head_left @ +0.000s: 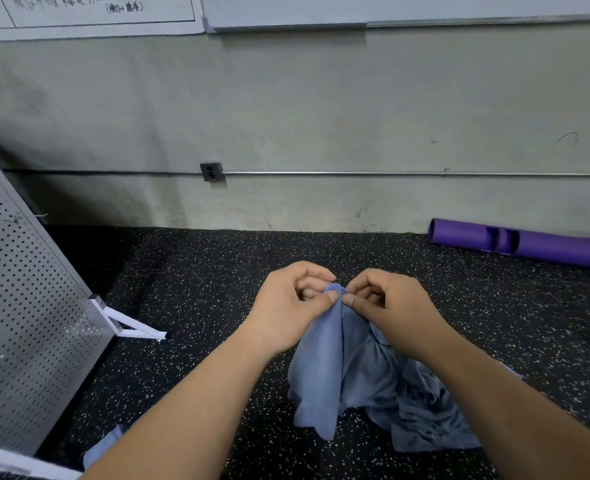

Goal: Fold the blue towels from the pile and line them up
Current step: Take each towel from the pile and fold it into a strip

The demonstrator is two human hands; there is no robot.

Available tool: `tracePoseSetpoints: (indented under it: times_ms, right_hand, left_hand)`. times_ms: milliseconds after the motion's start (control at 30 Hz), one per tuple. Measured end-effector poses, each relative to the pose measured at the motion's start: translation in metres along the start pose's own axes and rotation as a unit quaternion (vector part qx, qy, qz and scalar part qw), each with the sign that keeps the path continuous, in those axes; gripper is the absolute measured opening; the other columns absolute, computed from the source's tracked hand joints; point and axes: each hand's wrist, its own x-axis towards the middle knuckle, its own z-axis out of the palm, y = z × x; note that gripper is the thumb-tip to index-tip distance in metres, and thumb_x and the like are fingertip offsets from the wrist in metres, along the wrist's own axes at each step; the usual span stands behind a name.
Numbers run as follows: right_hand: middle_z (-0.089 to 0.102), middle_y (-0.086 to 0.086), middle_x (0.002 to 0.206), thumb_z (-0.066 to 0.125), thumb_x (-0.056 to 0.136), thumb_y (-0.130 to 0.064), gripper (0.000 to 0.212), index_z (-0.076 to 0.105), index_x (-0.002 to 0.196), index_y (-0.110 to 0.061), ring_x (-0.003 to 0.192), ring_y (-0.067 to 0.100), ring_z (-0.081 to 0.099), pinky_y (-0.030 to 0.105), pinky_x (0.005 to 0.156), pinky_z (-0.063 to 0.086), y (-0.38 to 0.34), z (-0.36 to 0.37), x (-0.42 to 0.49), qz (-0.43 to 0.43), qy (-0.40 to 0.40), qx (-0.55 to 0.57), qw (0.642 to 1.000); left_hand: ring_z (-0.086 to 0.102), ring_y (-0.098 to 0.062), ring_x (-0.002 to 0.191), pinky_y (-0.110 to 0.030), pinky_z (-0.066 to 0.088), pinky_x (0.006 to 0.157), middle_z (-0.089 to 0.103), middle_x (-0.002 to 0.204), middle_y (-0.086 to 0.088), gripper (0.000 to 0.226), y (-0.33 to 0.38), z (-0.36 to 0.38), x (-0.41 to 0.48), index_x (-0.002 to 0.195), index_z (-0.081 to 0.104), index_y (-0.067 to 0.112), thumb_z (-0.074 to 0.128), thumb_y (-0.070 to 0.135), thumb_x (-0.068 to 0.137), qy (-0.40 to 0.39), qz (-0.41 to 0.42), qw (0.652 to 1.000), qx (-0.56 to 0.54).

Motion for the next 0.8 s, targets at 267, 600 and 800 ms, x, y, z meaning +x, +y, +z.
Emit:
tracePoseSetpoints:
  times_ms: [267,600,800]
  right_hand:
    - [0.074,-0.009,0.08,0.079,0.094,-0.031,0.024,0.069,0.114,-0.04,0.068,0.01,0.065,0.023,0.066,0.054,0.004,0.002,0.002,0.022,-0.043,-0.016,0.999]
    - [0.069,-0.013,0.077,0.077,0.095,-0.03,0.005,0.076,0.092,-0.034,0.062,-0.001,0.054,0.013,0.061,0.045,0.007,0.002,0.001,0.015,-0.048,-0.054,0.997]
    - [0.07,-0.008,0.081,0.081,0.093,-0.025,0.014,0.074,0.101,-0.034,0.067,0.0,0.056,0.016,0.065,0.05,0.005,0.002,-0.001,0.003,-0.061,-0.027,0.998]
  left_hand:
    - [0.067,-0.018,0.081,-0.042,0.061,0.088,0.08,0.093,-0.008,0.026,0.004,0.001,-0.003,0.108,0.075,0.012,0.084,0.0,0.087,-0.022,0.004,0.999,0.031]
    - [0.07,-0.013,0.082,-0.027,0.059,0.084,0.078,0.088,0.006,0.018,-0.001,-0.005,-0.001,0.103,0.078,0.026,0.086,0.018,0.089,-0.018,0.036,0.988,0.152]
    - [0.063,-0.006,0.074,-0.021,0.051,0.072,0.072,0.082,0.008,0.01,-0.003,-0.012,0.0,0.093,0.077,0.03,0.081,0.021,0.094,-0.015,0.059,0.975,0.214]
